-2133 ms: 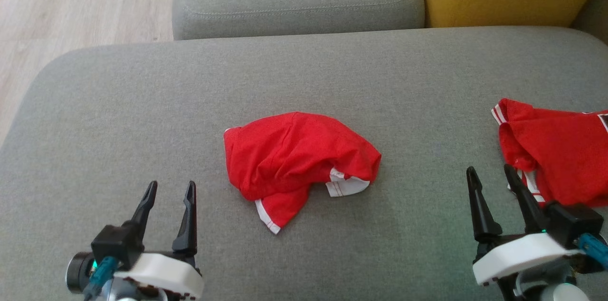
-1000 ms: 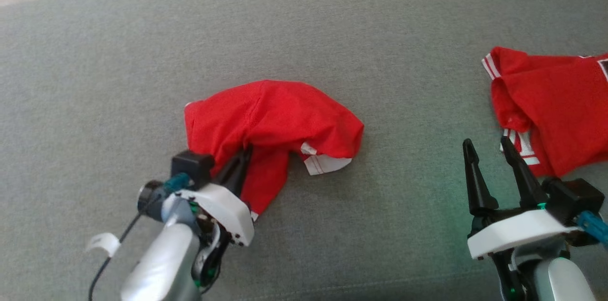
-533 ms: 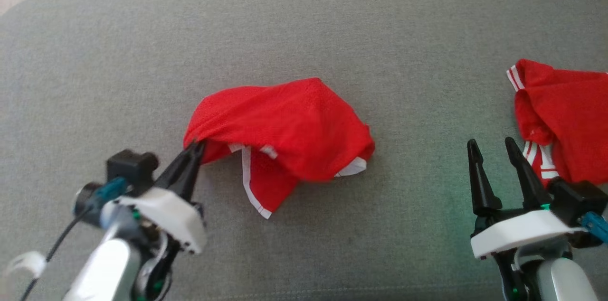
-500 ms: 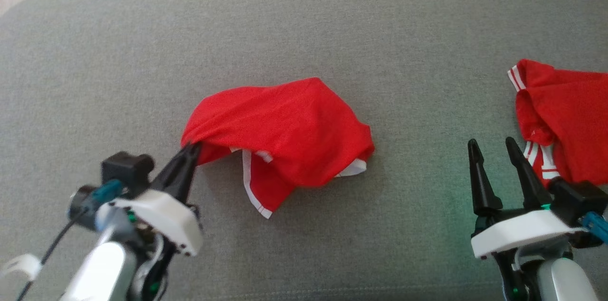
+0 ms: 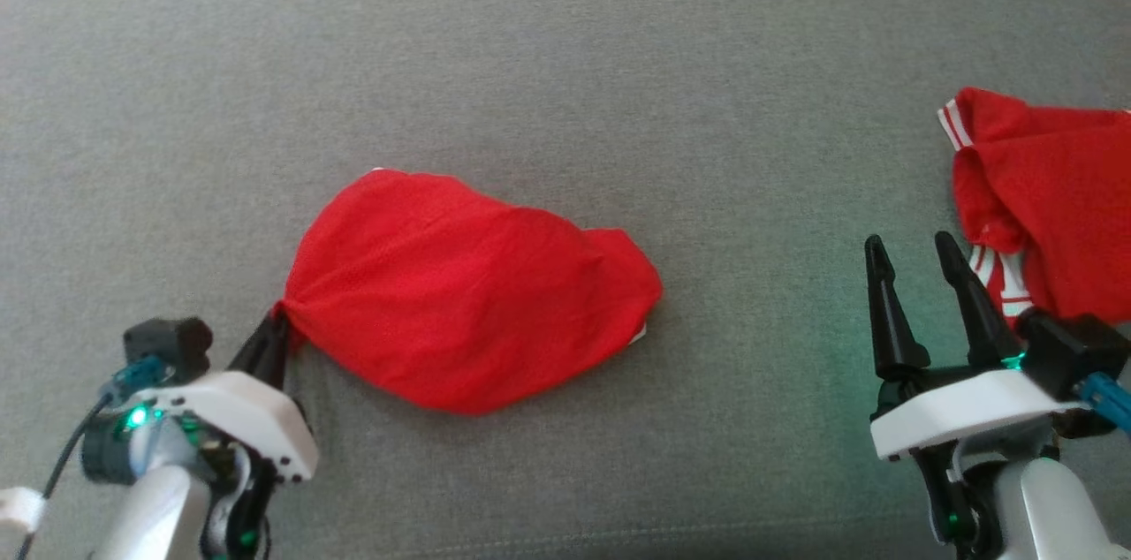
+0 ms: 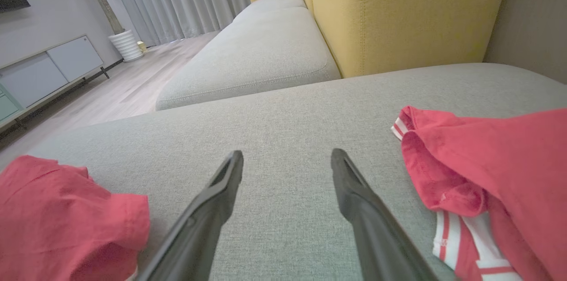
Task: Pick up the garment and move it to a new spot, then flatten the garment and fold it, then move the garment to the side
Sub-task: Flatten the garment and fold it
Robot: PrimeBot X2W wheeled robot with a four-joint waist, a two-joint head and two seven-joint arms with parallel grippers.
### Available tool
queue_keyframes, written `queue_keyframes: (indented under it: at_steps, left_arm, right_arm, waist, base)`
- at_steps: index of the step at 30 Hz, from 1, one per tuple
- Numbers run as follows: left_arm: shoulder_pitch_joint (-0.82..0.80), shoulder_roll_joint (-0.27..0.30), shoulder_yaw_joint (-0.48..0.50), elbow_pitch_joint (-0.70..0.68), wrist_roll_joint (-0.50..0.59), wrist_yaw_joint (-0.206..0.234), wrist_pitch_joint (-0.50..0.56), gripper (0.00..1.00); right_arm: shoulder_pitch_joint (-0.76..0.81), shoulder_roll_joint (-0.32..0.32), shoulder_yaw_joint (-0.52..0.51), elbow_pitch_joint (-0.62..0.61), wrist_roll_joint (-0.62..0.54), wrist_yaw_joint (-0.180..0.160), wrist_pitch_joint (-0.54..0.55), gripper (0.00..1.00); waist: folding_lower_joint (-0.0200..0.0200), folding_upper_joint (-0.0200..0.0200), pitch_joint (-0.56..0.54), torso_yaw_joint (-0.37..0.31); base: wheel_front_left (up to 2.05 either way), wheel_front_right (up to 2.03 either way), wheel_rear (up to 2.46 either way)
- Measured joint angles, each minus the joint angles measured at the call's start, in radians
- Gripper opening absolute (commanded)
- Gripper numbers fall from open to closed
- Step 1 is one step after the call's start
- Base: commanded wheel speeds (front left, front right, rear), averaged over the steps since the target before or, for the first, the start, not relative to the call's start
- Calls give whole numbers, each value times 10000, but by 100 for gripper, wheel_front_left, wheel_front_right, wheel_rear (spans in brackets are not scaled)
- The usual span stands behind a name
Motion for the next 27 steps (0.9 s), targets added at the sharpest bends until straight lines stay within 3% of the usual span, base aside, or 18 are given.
queue_keyframes:
  at_steps: [2, 3, 4, 9, 14, 27]
  left_arm:
    - [-269, -228, -31, 554, -82, -171, -205, 0]
    - [-396, -334, -50, 786, -119, -209, -313, 65]
    - [-495, -422, -73, 986, -134, -234, -437, 100]
    - [-641, -692, -79, 1618, -138, -334, -1227, 100]
    - [-470, -851, 0, 1524, -136, -88, -2002, 100]
    - [811, -949, 40, -1542, 886, 934, -2717, 100]
  right_arm:
    - [0, 0, -4, 29, 0, 0, 0, 100]
    - [2, 0, -10, 31, 0, 0, -2, 100]
    - [0, 0, -12, 29, 0, 0, -2, 100]
    - [1, 0, -25, 25, -2, 0, -13, 100]
    - [30, 0, -96, -36, -25, 0, -8, 100]
    - [425, 0, -249, -485, -548, 0, 274, 100]
  waist:
    - [0, 0, 3, -62]
    - [0, 0, -1, -82]
    - [0, 0, -6, -95]
    - [0, 0, -145, -117]
    - [0, 0, -452, -73]
    - [0, 0, -1408, 239]
  base:
    - [0, 0, 0]
    - [0, 0, 0]
    - [0, 0, 0]
    - [0, 0, 0]
    - [0, 0, 0]
    - [0, 0, 0]
